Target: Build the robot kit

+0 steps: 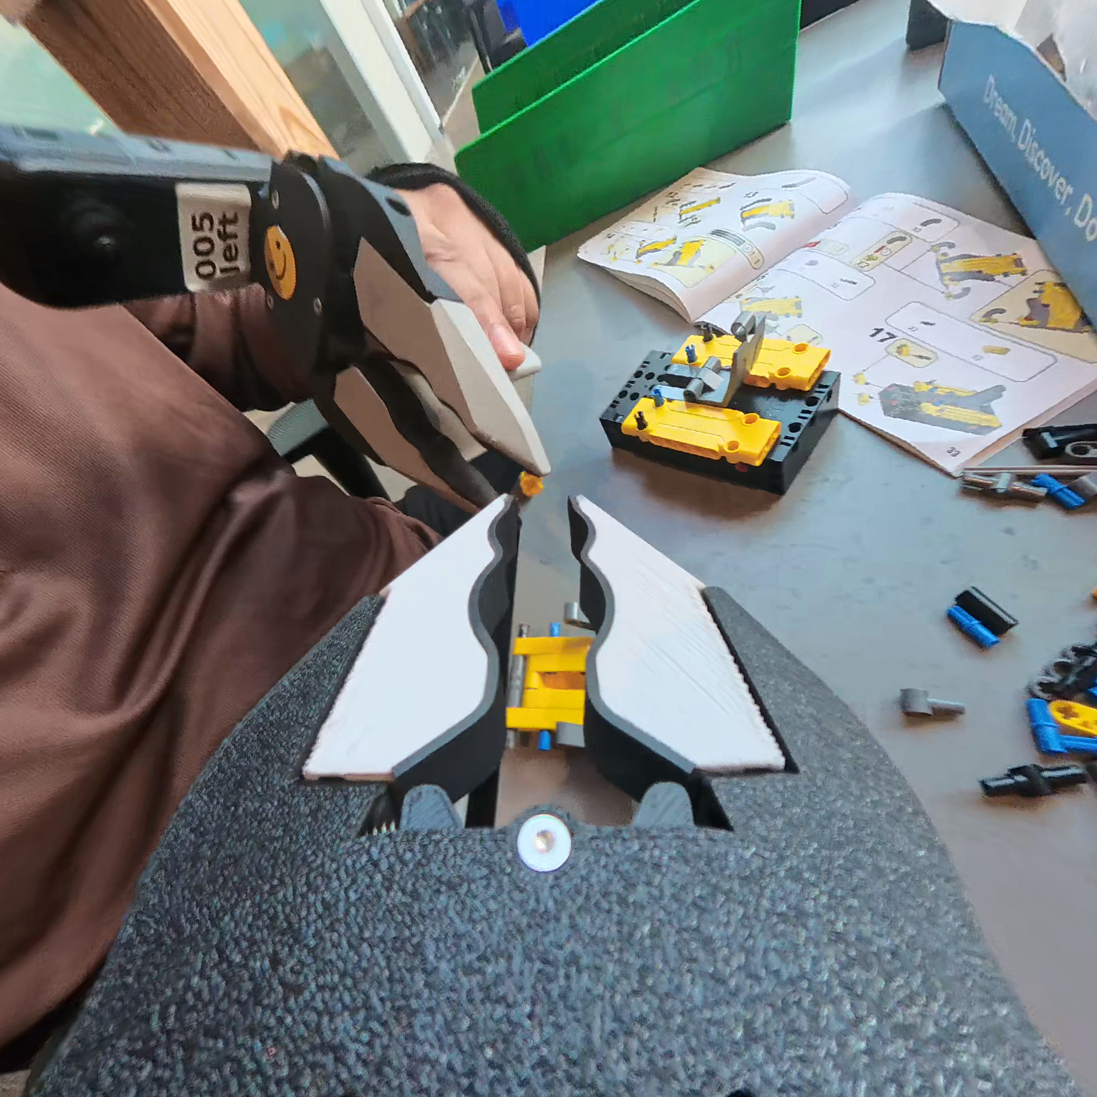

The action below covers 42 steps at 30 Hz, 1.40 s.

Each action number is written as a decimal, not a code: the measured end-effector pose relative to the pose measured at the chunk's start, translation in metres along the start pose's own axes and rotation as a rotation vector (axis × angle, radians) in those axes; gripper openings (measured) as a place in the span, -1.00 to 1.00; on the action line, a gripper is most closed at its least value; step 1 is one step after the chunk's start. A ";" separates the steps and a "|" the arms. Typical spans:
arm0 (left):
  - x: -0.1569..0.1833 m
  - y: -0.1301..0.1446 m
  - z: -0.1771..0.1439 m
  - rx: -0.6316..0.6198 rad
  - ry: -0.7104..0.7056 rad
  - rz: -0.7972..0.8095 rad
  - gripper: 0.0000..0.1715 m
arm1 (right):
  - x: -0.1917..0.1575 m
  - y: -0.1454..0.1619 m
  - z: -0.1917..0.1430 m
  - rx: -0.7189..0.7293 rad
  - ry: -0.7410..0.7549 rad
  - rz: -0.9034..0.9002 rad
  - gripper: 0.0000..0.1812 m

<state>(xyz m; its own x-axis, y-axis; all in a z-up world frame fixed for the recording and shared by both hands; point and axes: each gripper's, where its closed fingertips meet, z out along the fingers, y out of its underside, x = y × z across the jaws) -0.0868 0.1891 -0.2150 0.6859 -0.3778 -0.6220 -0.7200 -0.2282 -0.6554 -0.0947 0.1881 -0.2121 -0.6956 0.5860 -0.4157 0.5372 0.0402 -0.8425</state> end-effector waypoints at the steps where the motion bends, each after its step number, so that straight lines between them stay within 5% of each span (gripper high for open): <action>1: 0.001 0.000 0.000 -0.009 -0.006 0.015 -0.76 | -0.002 0.000 0.001 0.002 -0.004 0.020 -0.81; 13: -0.002 -0.010 -0.008 0.022 -0.069 0.030 -0.76 | -0.016 -0.008 0.013 0.092 -0.079 0.210 -0.91; 19: -0.014 -0.012 -0.012 0.071 -0.197 -0.133 -0.70 | -0.013 -0.018 0.008 0.208 -0.174 0.357 -0.92; 28: -0.017 -0.011 -0.009 0.107 -0.211 -0.205 -0.73 | -0.020 -0.025 0.006 0.319 -0.333 0.493 -0.92; 42: -0.016 -0.009 -0.010 0.148 -0.179 -0.259 -0.73 | -0.017 -0.023 0.009 0.325 -0.351 0.541 -0.92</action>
<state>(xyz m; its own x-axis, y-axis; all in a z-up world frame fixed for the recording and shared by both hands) -0.0925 0.1884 -0.1952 0.8611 -0.1579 -0.4832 -0.5051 -0.1582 -0.8484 -0.0999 0.1699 -0.1884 -0.5135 0.1586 -0.8433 0.7192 -0.4565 -0.5238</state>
